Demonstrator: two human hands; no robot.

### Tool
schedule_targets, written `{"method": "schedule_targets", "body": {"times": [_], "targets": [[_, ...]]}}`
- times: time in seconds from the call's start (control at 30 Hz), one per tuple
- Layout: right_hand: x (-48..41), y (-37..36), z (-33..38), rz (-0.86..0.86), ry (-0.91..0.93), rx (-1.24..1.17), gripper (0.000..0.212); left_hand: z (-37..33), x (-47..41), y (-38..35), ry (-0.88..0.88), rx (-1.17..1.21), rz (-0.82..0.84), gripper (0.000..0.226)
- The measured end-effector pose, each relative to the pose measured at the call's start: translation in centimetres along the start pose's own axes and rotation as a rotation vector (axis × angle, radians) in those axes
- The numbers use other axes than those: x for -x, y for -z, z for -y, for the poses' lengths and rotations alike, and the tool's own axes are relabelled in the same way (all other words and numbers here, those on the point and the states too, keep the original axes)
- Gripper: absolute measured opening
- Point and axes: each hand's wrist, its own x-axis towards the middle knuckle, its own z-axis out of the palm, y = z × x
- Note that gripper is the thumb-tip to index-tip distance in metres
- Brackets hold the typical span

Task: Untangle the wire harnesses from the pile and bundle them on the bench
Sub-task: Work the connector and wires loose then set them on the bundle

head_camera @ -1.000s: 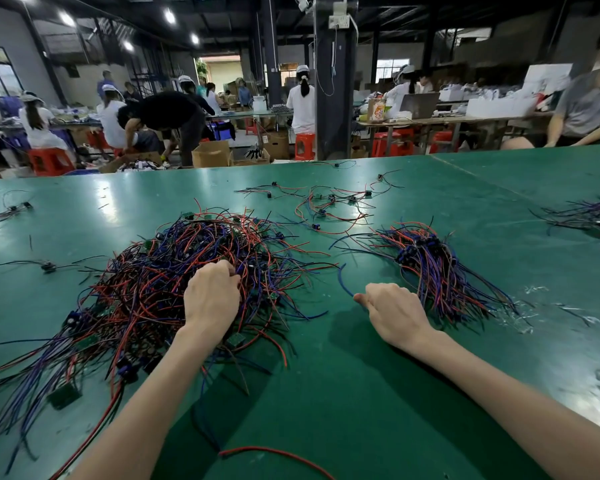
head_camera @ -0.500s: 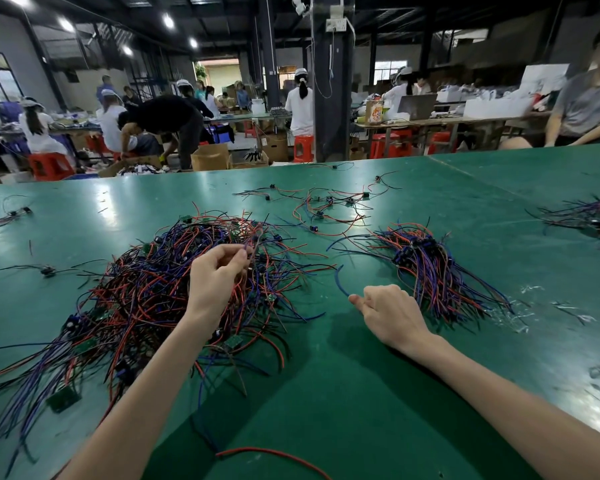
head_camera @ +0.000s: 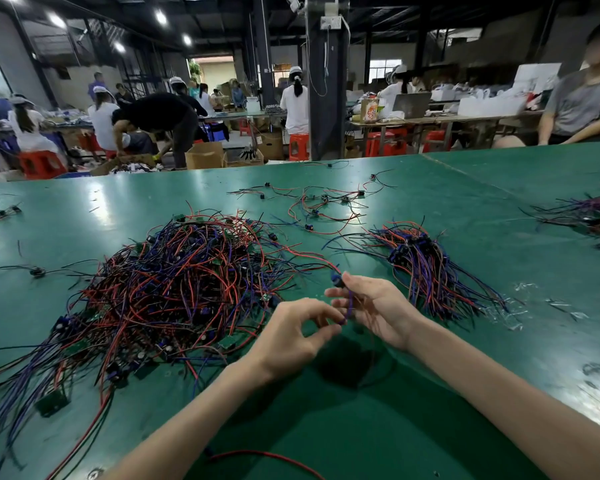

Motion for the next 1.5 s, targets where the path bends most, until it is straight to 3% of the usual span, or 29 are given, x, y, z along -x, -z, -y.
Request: {"method": "schedule_targets", "body": {"times": [0.13,0.3,0.47,0.63,0.87,1.0,1.2,1.5], "targets": [[0.4,0.1,0.2,0.017,-0.029,-0.11,0.013,0.2,0.3,-0.3,0.075,0.046,0.05,0.006],[0.8,-0.5,0.0,0.114,-0.073,-0.21,0.016,0.3,-0.4,-0.5,0.365,0.34,-0.071,0.031],[1.1,-0.8,-0.5,0.171,-0.041,-0.15,0.012,0.4,-0.7,-1.4,0.56,0.676,-0.16,0.011],[1.0,-0.9,-0.7,0.138,-0.055,-0.087,0.015,0.5,-0.8,-1.4,0.595,0.753,-0.192,0.008],[0.5,-0.3,-0.3,-0.055,-0.025,0.02,0.004,0.5,-1.1,-1.3,0.617,0.745,-0.144,0.01],[0.7,-0.3,-0.8,-0.026,0.012,0.064,0.006,0.3,-0.7,-1.4,0.602,0.851,-0.092,0.009],[0.9,-0.6,-1.4,-0.028,0.112,0.198,0.023,0.8,-0.5,-1.2,0.592,0.743,-0.077,0.011],[0.8,-0.3,-1.4,-0.017,0.129,0.297,0.013,1.1,-0.6,-1.4,0.601,0.712,-0.023,0.008]]}}
